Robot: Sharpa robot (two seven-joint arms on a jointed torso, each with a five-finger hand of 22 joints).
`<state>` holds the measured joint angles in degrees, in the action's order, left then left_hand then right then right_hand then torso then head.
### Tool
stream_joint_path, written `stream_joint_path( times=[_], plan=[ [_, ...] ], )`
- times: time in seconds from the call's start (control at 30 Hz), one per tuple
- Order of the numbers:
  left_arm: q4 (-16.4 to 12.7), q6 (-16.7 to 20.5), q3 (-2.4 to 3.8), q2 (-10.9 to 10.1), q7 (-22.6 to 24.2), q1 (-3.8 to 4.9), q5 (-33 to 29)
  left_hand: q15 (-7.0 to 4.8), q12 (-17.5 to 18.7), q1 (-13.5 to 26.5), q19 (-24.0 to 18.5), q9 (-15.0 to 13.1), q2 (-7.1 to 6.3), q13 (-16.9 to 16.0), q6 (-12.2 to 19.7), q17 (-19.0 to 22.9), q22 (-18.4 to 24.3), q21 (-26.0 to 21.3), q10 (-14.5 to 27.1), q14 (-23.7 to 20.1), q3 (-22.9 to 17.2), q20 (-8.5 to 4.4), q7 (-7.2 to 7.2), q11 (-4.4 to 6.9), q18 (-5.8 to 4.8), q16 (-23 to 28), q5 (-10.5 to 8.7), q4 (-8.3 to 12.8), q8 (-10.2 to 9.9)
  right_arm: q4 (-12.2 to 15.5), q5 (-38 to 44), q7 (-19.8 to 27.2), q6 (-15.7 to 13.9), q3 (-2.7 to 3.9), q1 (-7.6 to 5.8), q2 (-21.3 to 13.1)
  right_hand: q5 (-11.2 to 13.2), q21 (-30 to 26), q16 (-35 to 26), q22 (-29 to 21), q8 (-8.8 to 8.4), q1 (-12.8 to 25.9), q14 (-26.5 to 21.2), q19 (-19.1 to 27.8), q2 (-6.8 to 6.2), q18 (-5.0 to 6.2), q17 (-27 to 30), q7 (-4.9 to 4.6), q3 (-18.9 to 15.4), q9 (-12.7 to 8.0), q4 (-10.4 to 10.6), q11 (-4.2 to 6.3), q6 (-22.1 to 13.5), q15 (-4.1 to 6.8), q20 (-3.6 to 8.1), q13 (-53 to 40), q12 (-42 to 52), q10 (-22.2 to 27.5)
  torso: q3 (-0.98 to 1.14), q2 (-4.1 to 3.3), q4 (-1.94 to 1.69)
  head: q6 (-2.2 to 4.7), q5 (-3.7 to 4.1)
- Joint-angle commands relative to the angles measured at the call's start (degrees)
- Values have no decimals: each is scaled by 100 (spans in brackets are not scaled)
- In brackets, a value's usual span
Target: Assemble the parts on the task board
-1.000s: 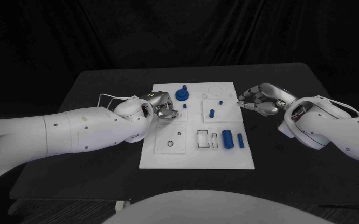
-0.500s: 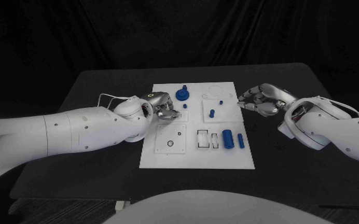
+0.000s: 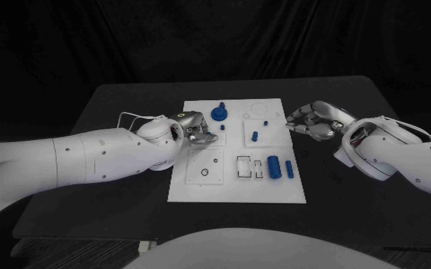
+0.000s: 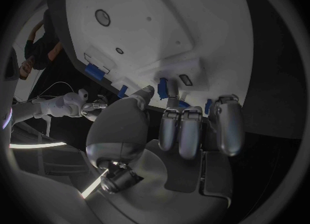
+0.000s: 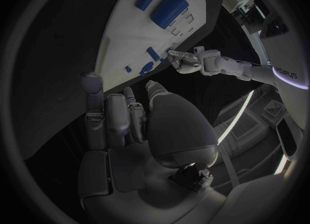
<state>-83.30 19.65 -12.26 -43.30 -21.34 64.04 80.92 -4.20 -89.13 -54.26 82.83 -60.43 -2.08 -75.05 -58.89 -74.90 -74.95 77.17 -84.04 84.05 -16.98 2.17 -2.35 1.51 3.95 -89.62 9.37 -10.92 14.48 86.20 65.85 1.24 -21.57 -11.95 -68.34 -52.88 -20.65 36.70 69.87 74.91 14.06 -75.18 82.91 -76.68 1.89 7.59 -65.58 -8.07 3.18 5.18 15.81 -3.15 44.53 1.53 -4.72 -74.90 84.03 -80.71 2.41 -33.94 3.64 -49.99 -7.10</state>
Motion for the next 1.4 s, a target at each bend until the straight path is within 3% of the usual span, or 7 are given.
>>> stream_joint_path(
  times=[0.03, 0.3, 0.67, 0.73, 0.87, 1.0, 1.4],
  plan=[
    [-9, -107, 5, 0, -6, -12, -26, -5, 11, 18, 10, -129, 29, -1394, -85, -1510, -1087, -21, -502, 595, 131, 14, 26, 13, -78, -38, -29, -78, 92, 0, 5, -59, 52, 4, 16, -2, -66, -38, -14, 253, -26, -70, 5, -24, -4, 88, 5, 0, 50, -12, -7, 2, 45, -41, -19, -421, -33, 27, 2, 2, 1, -1, -6],
    [-1, -183, 5, 5, -26, -13, -26, -81, -27, -71, 39, -741, 115, -1434, -226, -1510, -1097, 9, -540, 595, 485, -56, 143, 106, -85, -38, -32, -349, 543, -9, 5, -74, 83, 4, 20, -1, -303, -74, -14, 262, -44, -158, 1, -31, -34, 89, 14, -4, 131, -36, -21, -1, 60, -42, -19, -415, -34, 33, 1, 1, 0, -1, -15],
    [22, -198, 5, 26, 44, -14, -26, -155, -43, -164, 76, -924, 199, -1451, -489, -1510, -1111, 55, -559, 595, 642, -123, 252, 198, -95, -38, 20, -480, 693, -17, 5, -81, 103, 4, 23, 6, -561, -106, -14, 279, -69, -287, -4, -40, -68, 89, 25, -11, 267, -62, -60, -5, 76, -45, -19, -404, -38, 45, 4, 1, -3, -1, -19],
    [27, -198, 5, 29, 56, -14, -26, -186, -36, -164, 89, -926, 250, -1444, -588, -1510, -1115, 68, -555, 595, 684, -152, 284, 232, -99, -38, 147, -536, 680, -16, 5, -84, 106, 4, 23, 6, -592, -113, -12, 281, -71, -309, -4, -41, -72, 90, 23, -13, 291, -65, -69, -6, 80, -45, -19, -400, -40, 49, 4, 0, -3, -1, -18],
    [41, -229, 5, 32, 69, -14, -26, -229, -3, -117, 96, -907, 434, -1415, -721, -1510, -1115, 64, -537, 595, 690, -201, 329, 274, -100, -38, 902, -562, 586, -13, 5, -93, 115, 4, 24, 3, -673, -118, -12, 288, -79, -354, -6, -45, -84, 89, 28, -17, 348, -73, -87, -9, 89, -47, -20, -403, -37, 46, 3, -2, 1, -1, -22],
    [51, -280, 5, 35, 67, -14, -26, -248, 22, -166, 96, -892, 475, -1394, -834, -1510, -1114, 57, -524, 595, 622, -219, 357, 299, -100, -38, 1372, -549, 524, -10, 5, -100, 121, 4, 24, -2, -799, -138, -12, 296, -90, -396, -8, -46, -109, 90, 32, -22, 425, -84, -99, -12, 101, -49, -21, -396, -40, 53, 3, 0, 3, -1, -15],
    [55, -413, 5, 33, 47, -14, -26, -324, 62, -240, 113, -878, 487, -1366, -1328, -1510, -1119, 67, -515, 595, 332, -287, 478, 397, -102, -38, 1994, -528, 505, -3, 5, -119, 135, 4, 24, -9, -901, -153, -12, 306, -94, -437, -11, -49, -129, 90, 37, -24, 505, -89, -116, -15, 127, -51, -21, -392, -41, 56, -1, 3, 12, -1, -35]
  ],
)
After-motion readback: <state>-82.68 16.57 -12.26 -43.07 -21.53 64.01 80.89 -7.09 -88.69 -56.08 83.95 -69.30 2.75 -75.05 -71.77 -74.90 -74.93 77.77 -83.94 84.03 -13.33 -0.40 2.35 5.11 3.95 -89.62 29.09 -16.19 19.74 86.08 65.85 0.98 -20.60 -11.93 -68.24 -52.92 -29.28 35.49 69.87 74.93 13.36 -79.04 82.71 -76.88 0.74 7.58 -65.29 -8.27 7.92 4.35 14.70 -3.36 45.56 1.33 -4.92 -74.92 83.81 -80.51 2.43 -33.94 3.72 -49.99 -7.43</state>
